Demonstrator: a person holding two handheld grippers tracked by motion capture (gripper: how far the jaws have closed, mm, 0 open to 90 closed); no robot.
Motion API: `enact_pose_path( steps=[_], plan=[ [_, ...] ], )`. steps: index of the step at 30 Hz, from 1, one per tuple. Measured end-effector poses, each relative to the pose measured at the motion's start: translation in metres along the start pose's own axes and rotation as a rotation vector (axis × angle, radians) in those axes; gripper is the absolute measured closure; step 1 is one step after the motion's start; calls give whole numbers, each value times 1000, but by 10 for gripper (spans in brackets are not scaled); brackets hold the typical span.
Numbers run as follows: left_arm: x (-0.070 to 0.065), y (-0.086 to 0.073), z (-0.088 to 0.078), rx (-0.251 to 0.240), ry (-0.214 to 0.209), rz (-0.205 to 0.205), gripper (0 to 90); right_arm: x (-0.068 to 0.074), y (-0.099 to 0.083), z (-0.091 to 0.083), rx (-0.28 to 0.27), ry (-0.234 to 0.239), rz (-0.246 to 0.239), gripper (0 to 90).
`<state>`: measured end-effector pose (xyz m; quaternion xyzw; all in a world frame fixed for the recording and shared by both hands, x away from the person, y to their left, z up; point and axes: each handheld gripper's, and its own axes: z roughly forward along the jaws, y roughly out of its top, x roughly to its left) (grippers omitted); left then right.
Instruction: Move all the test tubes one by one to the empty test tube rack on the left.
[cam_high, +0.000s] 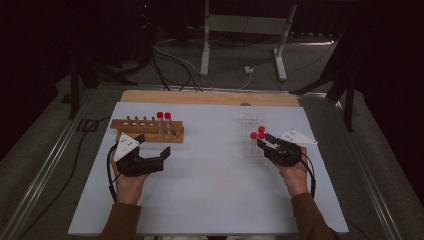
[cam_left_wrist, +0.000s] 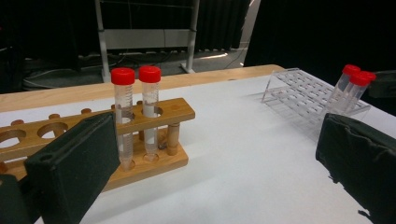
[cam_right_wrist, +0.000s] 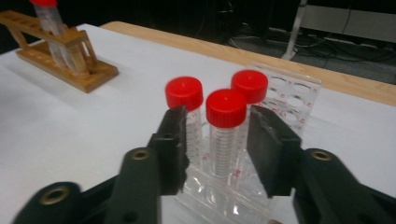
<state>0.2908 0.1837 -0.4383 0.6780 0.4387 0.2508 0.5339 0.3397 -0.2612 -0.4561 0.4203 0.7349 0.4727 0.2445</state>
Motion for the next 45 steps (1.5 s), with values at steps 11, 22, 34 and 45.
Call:
enact_pose_path(
  steps=[11,22,34,45],
  plan=[
    [0,-1,0,-2,-2,-5,6,-2,-8,14,29,-40,-7,697],
    [0,-1,0,-2,-3,-9,6,1,-10,17,16,-44,-29,742],
    [0,-2,2,6,-6,-12,6,-1,1,6,-25,-31,-31,744],
    [0,-3,2,7,-9,-15,6,-2,21,-8,-65,-24,-32,744]
  ],
)
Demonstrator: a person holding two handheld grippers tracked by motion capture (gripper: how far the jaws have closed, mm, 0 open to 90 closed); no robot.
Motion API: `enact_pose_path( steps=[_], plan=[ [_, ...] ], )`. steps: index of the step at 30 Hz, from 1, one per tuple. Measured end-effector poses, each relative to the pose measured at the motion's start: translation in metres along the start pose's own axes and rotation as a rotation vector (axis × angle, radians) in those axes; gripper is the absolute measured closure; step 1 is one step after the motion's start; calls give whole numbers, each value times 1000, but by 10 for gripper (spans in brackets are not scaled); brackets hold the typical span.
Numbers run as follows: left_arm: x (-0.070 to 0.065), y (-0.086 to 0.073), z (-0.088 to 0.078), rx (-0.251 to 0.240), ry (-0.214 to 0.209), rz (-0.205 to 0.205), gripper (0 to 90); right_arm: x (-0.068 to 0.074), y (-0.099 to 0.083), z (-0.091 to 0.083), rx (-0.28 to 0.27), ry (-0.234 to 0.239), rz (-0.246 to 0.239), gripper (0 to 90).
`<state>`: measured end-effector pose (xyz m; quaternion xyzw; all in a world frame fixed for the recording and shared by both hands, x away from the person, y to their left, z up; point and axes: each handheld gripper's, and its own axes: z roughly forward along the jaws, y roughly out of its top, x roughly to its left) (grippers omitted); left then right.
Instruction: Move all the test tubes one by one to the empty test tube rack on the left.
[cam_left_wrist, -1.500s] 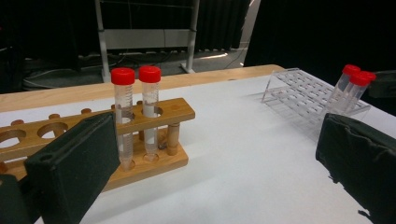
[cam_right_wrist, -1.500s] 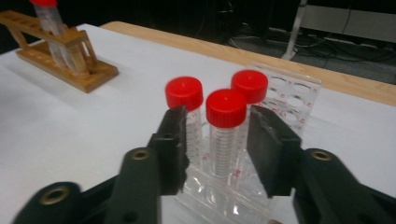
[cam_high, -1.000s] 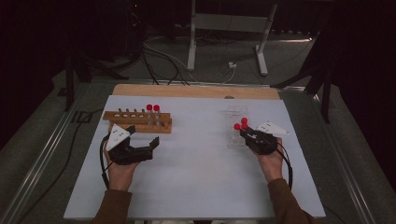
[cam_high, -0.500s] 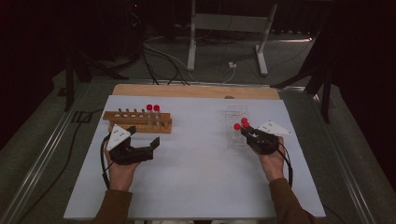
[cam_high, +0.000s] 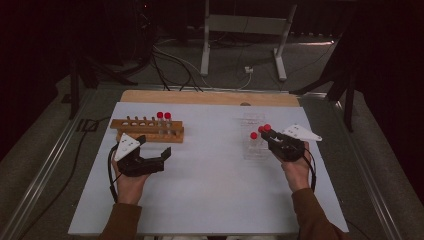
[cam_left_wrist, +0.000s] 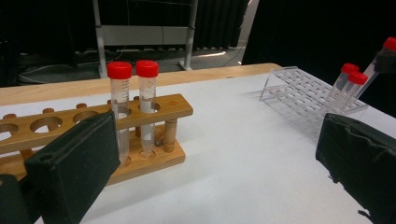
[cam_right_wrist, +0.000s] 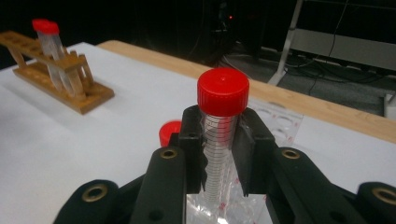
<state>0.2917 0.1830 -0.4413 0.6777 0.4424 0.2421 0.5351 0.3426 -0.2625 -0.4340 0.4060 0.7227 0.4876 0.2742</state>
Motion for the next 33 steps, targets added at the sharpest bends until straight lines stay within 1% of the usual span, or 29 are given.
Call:
enact_pose_path(
  steps=[3,6,10,12,16,21,23,25,28,32,33],
  plan=[
    [0,0,0,-2,-1,-2,6,-1,5,-5,-15,-2,-1,744],
    [-1,0,0,-1,-2,0,6,0,9,-9,-25,5,-1,744],
    [-2,0,1,-1,-6,-2,6,0,12,-14,-35,22,9,744],
    [-2,1,1,0,-8,1,7,1,13,-16,-31,30,8,744],
    [-4,1,2,0,-8,6,7,5,12,-19,-23,52,11,744],
    [-8,1,4,3,-13,11,7,11,5,-20,-11,75,13,744],
    [-11,1,6,7,-19,16,6,13,0,-19,0,87,17,744],
    [-16,1,8,7,-36,21,6,15,-2,-18,8,95,18,744],
    [-26,2,15,20,-61,45,7,18,-5,-15,21,117,31,744],
    [-41,2,26,34,-96,69,7,26,-4,-12,32,139,27,744],
    [-46,2,29,40,-105,81,7,29,-3,-11,32,144,24,744]
  ],
)
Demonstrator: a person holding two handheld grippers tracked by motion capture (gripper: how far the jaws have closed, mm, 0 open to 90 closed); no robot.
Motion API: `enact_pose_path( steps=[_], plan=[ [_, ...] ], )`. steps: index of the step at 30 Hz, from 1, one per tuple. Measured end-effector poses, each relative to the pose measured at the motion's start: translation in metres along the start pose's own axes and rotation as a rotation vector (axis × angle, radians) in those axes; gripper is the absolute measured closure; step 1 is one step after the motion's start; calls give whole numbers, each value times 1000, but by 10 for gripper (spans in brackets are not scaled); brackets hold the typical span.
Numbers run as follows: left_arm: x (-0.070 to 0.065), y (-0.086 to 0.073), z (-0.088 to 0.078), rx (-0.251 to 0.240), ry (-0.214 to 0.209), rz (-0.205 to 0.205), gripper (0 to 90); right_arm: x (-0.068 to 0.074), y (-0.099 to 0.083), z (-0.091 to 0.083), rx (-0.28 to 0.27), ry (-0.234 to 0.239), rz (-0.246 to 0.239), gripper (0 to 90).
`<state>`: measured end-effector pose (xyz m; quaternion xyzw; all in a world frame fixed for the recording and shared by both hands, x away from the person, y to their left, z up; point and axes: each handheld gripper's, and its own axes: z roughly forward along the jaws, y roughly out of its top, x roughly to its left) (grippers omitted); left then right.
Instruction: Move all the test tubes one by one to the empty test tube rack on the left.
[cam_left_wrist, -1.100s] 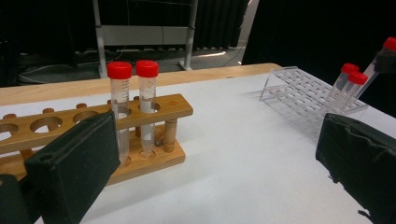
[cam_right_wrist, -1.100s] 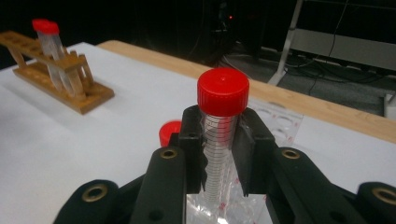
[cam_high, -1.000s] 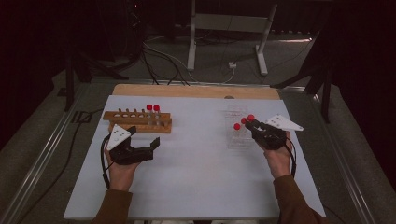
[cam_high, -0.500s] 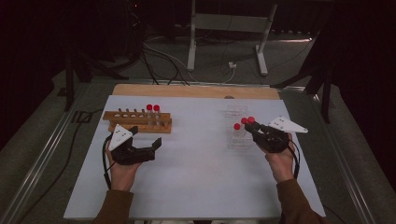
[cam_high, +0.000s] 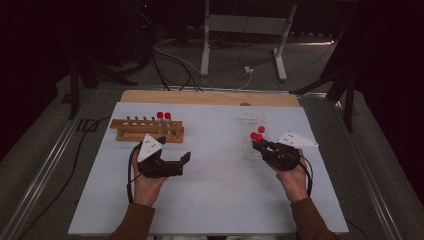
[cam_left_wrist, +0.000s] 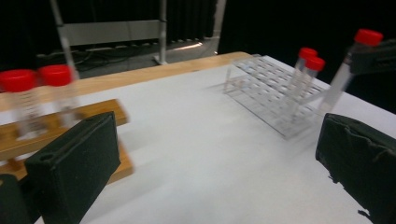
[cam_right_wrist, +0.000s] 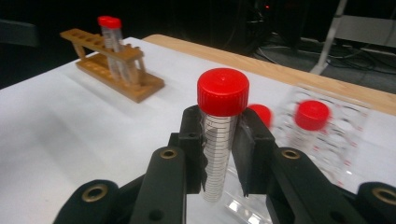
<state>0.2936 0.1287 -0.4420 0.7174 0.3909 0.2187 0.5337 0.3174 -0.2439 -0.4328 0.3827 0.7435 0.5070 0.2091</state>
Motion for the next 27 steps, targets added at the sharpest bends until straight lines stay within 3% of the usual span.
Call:
enact_pose_path(
  steps=[5,11,20,27],
  plan=[
    [-14,1,11,15,-31,31,8,14,6,4,-2,34,-17,743],
    [-26,3,22,11,-61,39,19,30,13,10,3,72,-36,743],
    [-51,5,41,43,-88,86,88,51,20,22,12,127,-46,742],
    [-61,4,53,50,-111,94,173,60,22,29,18,150,-50,742]
  ],
)
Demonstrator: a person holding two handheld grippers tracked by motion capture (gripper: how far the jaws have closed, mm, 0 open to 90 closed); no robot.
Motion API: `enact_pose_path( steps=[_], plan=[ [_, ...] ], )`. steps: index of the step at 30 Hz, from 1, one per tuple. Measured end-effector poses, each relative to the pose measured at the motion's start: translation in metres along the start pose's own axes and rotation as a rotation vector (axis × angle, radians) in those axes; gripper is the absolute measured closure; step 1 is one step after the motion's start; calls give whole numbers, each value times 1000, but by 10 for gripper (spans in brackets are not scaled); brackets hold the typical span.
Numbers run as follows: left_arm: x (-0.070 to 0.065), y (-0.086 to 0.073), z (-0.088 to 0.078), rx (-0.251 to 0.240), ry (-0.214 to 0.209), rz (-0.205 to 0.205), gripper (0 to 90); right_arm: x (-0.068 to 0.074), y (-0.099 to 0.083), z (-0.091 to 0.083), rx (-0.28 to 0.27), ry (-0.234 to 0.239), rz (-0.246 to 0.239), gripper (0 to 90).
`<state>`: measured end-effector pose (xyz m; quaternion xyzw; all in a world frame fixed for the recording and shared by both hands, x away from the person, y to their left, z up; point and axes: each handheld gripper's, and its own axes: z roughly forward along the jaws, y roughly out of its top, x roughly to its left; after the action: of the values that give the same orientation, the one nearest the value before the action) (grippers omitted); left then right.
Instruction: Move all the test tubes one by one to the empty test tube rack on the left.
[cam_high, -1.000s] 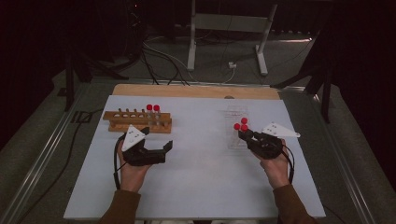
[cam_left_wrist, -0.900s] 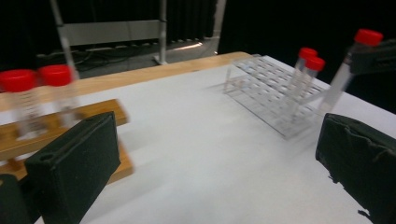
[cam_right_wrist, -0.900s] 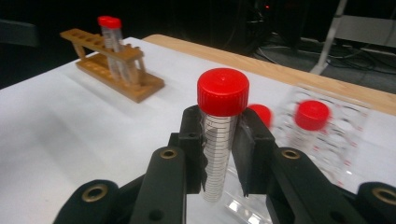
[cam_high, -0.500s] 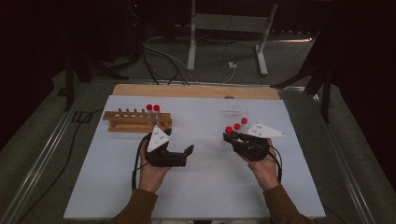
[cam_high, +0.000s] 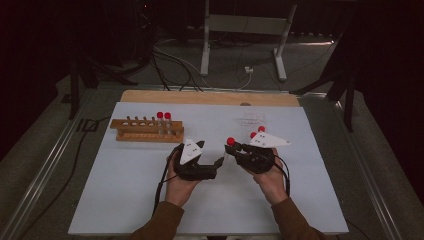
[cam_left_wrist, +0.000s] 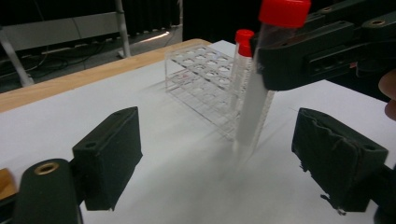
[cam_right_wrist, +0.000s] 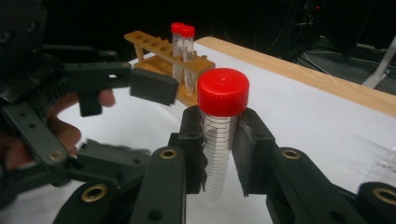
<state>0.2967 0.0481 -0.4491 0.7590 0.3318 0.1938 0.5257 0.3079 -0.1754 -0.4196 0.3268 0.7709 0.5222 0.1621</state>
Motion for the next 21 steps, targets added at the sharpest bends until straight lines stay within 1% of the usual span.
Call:
enact_pose_path(
  steps=[5,9,15,18,21],
  plan=[
    [-5,0,8,9,-1,16,251,3,1,2,-1,16,3,742],
    [-8,0,11,8,-1,24,373,5,1,4,1,24,-1,742],
    [-11,0,11,0,-23,48,577,6,1,5,7,31,0,742],
    [-12,-1,12,-1,-35,52,646,6,1,6,7,35,0,742],
    [-13,-1,12,-1,-43,73,713,7,1,7,9,38,1,742]
  ],
)
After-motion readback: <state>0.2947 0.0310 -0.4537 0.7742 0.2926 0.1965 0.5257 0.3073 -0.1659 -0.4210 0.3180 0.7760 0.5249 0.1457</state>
